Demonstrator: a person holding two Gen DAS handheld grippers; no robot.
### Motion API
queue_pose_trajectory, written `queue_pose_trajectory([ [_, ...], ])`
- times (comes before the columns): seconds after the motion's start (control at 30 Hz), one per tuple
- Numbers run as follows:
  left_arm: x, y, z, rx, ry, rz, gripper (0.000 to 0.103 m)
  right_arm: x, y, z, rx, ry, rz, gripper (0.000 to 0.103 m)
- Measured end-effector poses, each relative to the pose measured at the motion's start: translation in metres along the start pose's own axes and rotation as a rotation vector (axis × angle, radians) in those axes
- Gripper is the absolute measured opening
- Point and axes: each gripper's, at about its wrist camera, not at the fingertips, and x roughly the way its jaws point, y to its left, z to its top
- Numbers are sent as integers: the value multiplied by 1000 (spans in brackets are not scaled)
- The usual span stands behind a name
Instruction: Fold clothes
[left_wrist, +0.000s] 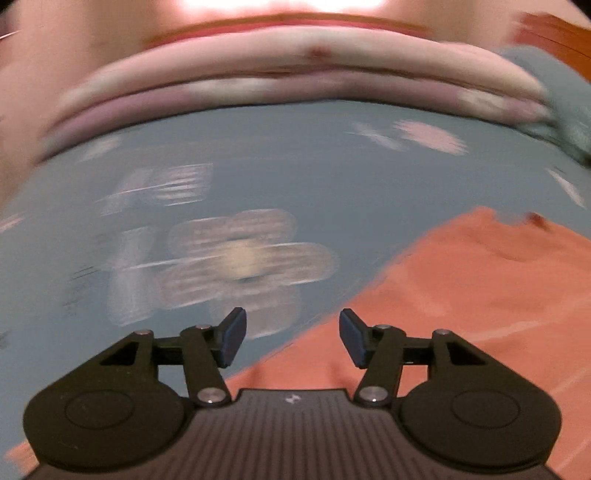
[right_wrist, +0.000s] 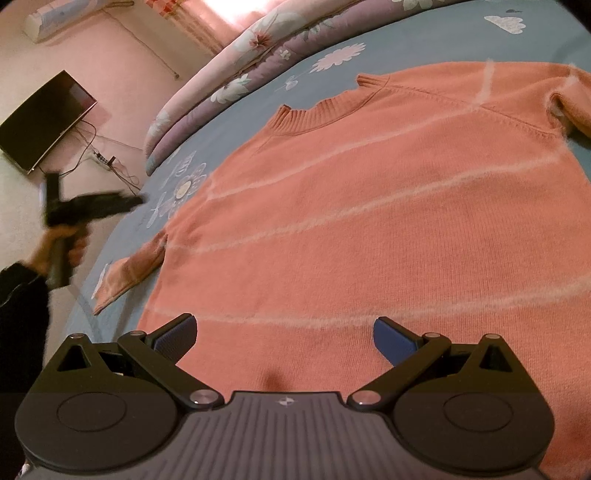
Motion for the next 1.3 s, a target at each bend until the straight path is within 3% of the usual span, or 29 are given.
queue_pose_trajectory([
  [0.13, 51, -37, 9, 89, 27, -50, 55, -1, -1, 1, -2, 5, 7, 103],
  [0.43, 89, -33, 12, 182, 73, -112, 52, 0, 2, -1, -32, 9, -1, 103],
  [0.47, 87, -34, 11, 175, 67, -122, 48, 1, 3, -2, -39, 8, -3, 103],
  [0.53, 83, -41, 7, 191, 57, -121, 19, 1, 4, -3, -51, 7, -6, 103],
  [0.57, 79, -48, 4, 217, 47, -101, 16, 2, 4, -3, -57, 7, -8, 103],
  [0.6, 76, -54, 1, 243, 38, -80, 4, 2, 5, -3, -60, 6, -9, 103],
  [0.63, 74, -62, -1, 267, 34, -37, 2, 2, 5, -4, -63, 6, -11, 103],
  [0.97, 92, -74, 6, 251, -9, 114, 2, 5, 9, -5, -105, 10, -34, 103],
  [1.03, 93, -75, 5, 238, -25, 147, 13, 4, 10, -5, -107, 13, -36, 103],
  [1.23, 46, -58, 7, 103, -91, 116, 20, 2, 9, -4, -84, 14, -32, 103],
  [1.3, 23, -59, 0, 89, -110, 34, 27, 2, 8, -5, -74, 11, -31, 103],
])
